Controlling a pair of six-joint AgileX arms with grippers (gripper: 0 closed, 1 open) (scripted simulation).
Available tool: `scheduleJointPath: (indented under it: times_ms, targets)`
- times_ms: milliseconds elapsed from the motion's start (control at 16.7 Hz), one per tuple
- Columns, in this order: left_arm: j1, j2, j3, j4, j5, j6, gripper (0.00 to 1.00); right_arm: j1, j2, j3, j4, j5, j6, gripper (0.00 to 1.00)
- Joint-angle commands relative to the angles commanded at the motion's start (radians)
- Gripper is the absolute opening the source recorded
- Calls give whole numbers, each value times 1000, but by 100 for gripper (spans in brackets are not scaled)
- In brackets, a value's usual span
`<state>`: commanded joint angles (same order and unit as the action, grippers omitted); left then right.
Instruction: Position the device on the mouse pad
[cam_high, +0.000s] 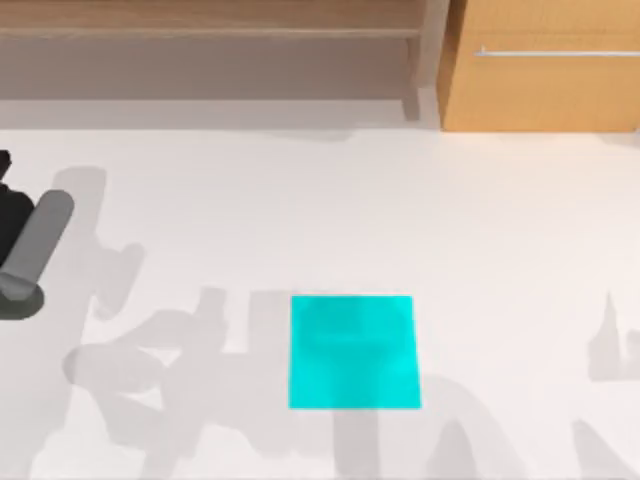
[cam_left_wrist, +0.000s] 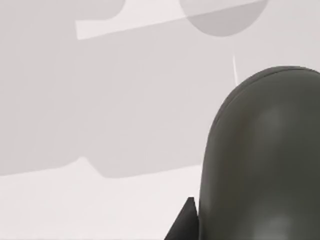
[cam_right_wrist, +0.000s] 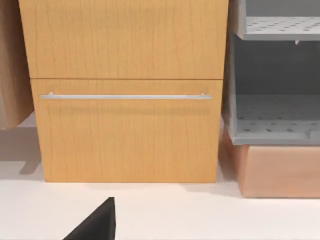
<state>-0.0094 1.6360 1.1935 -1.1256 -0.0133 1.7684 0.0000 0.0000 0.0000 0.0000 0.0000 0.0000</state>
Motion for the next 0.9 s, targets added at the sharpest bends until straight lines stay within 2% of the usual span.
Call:
scheduleJointPath:
  times_ms: [180,360,540,900]
  targets:
    - [0,6,-1,3,0,4,0,0,0,0,0,0,0,100]
    - [-68,62,59,-9,-3,66,0,0,0,0,0,0,0,100]
    - [-221,169,173,-29,-5,188,0,0,0,0,0,0,0,100]
    - [-635,415,438,-63,-1,471,0,0,0,0,0,0,0,100]
